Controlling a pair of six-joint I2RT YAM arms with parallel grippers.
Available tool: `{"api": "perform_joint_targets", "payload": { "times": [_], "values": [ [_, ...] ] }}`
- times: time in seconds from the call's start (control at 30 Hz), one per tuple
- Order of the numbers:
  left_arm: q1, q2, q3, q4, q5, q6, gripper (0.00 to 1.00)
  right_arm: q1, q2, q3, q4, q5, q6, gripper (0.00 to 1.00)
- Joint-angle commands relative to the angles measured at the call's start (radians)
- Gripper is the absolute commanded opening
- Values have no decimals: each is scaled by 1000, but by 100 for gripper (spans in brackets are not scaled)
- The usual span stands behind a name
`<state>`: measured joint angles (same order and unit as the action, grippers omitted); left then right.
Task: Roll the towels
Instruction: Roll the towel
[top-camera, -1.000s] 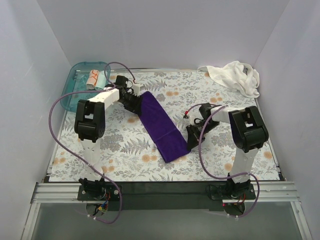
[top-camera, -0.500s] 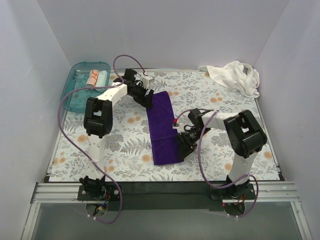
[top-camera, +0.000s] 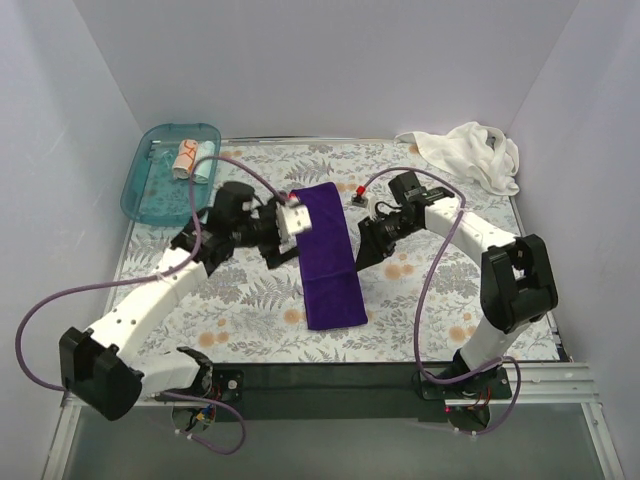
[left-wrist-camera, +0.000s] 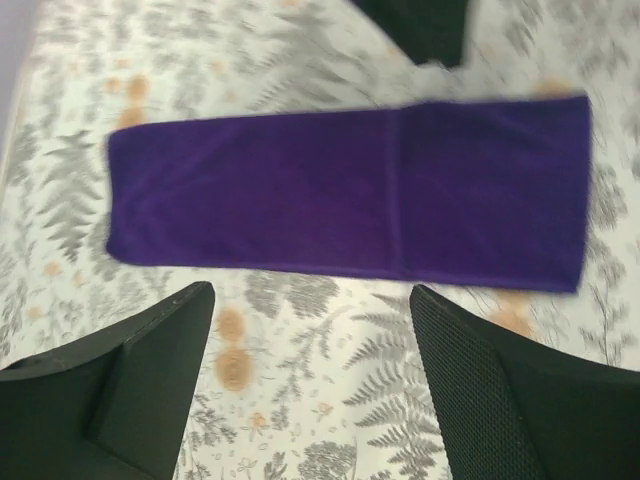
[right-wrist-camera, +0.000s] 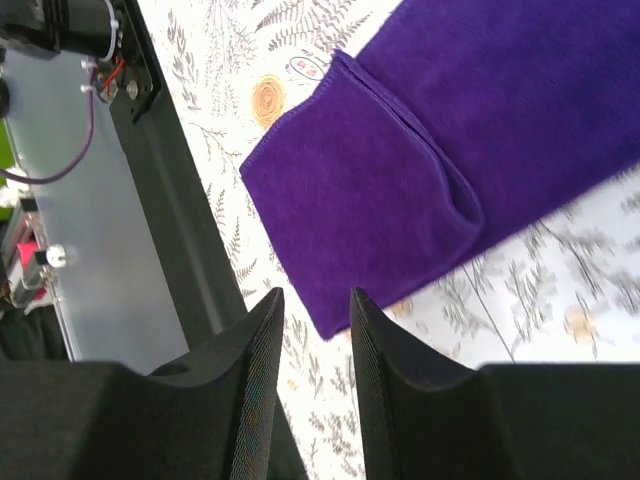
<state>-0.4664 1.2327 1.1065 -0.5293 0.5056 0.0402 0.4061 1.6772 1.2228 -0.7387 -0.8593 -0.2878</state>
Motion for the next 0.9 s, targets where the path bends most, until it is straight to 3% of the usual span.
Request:
{"api": "perform_joint_targets", "payload": {
  "times": [0.0,0.13,0.37,0.53,0.87],
  "values": [
    [-162,-77,-193,-71,-176,181,73,65,42,11,93,-1,62,33],
    [-352,-127,-296,-31,-323,139,57,118,111,-43,202,-26,137,30],
    [-644,-92,-424,110,-391,118,58,148,255,-72,226,8,108,25],
    [-709,43,-425,192,-446,59,58,146,320,-89,245,11,104,22],
    [-741,218,-415,282,-443,33,39,146,328,-97,251,5,104,19]
  ]
}}
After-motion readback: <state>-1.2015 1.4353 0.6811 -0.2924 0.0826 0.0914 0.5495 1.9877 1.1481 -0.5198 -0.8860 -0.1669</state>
